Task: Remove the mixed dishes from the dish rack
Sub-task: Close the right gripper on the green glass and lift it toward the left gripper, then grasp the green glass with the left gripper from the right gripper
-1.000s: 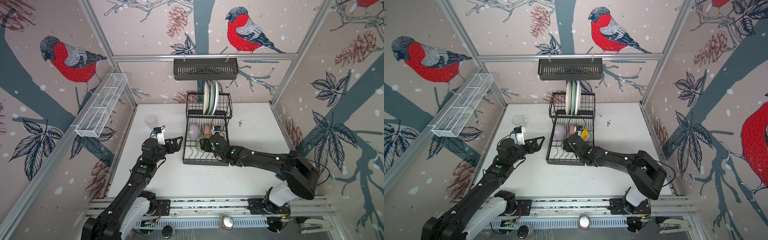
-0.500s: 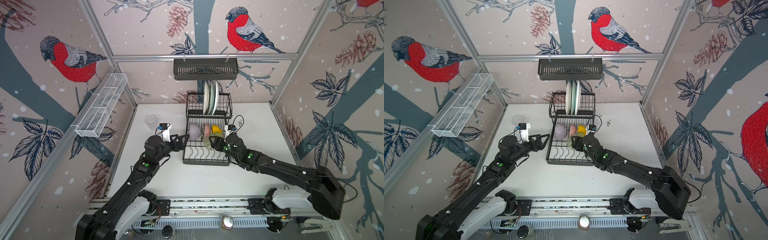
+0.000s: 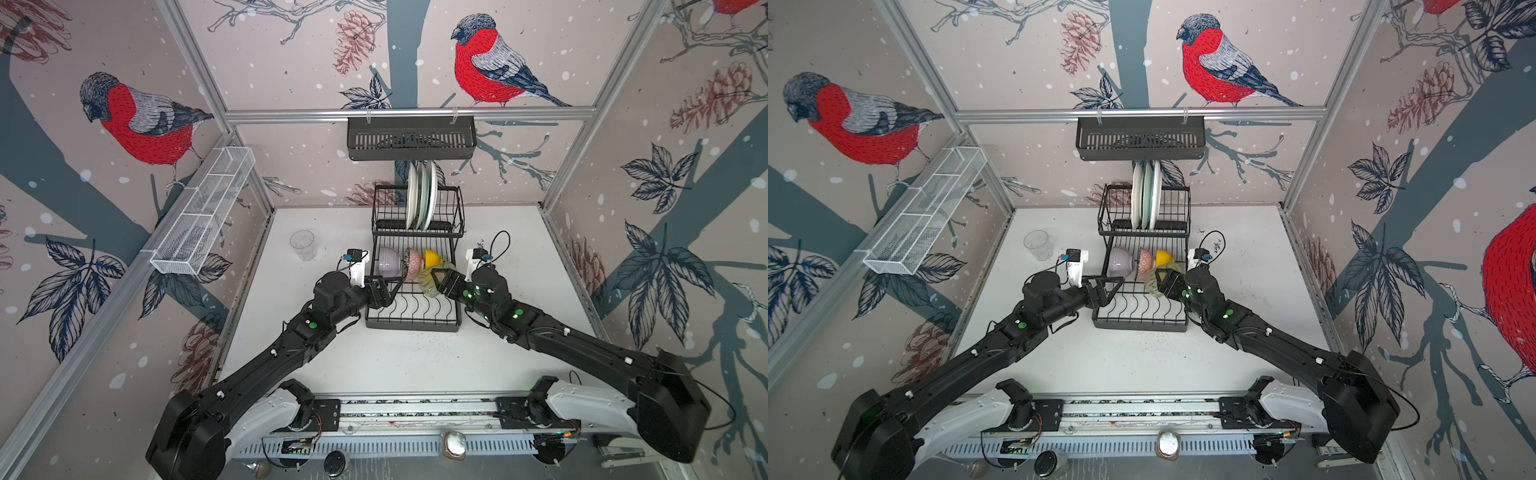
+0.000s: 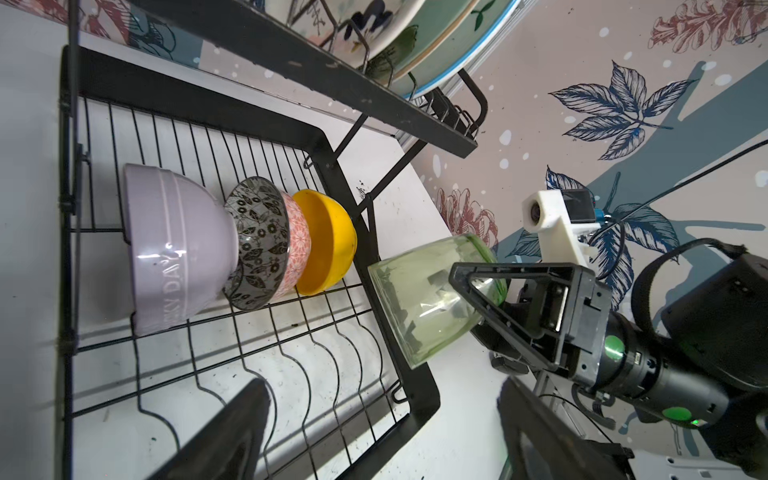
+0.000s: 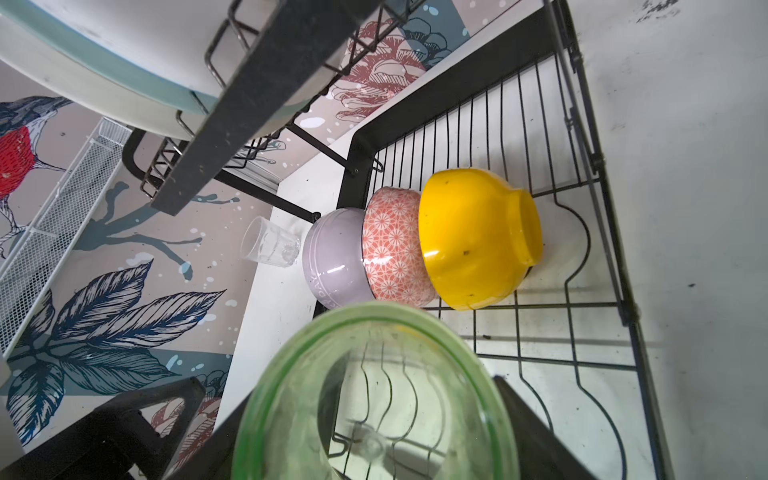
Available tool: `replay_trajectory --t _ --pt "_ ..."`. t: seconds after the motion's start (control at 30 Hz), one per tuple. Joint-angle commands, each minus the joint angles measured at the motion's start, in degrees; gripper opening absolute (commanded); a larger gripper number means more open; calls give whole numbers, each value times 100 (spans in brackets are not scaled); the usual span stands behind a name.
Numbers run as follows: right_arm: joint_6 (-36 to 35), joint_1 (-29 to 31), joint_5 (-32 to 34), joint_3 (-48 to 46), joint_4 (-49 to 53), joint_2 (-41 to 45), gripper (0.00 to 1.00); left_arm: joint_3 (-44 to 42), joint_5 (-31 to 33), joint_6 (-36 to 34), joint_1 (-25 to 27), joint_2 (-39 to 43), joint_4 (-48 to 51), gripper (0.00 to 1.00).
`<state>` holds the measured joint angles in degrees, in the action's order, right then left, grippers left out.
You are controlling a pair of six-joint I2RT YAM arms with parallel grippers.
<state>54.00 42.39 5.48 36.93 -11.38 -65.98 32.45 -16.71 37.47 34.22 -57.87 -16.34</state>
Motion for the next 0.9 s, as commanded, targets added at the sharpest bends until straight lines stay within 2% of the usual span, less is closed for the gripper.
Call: replay_trajectory --t 0.0,0.23,0.43,0.7,0.87 --pt "92 -96 -255 -37 -457 50 62 68 -205 177 83 -122 -586 86" --pt "253 -271 -724 -174 -942 82 62 4 -665 701 188 -479 -1453 78" --pt "464 -353 -1085 -347 -1389 147 62 -3 -773 930 304 -794 -1911 77" --pt "834 -425 -1170 -686 -1841 354 63 61 -1051 1335 363 -1290 -2625 71" --pt "1000 -460 -1300 -801 -2082 393 64 108 -945 1432 454 -1400 -2855 67"
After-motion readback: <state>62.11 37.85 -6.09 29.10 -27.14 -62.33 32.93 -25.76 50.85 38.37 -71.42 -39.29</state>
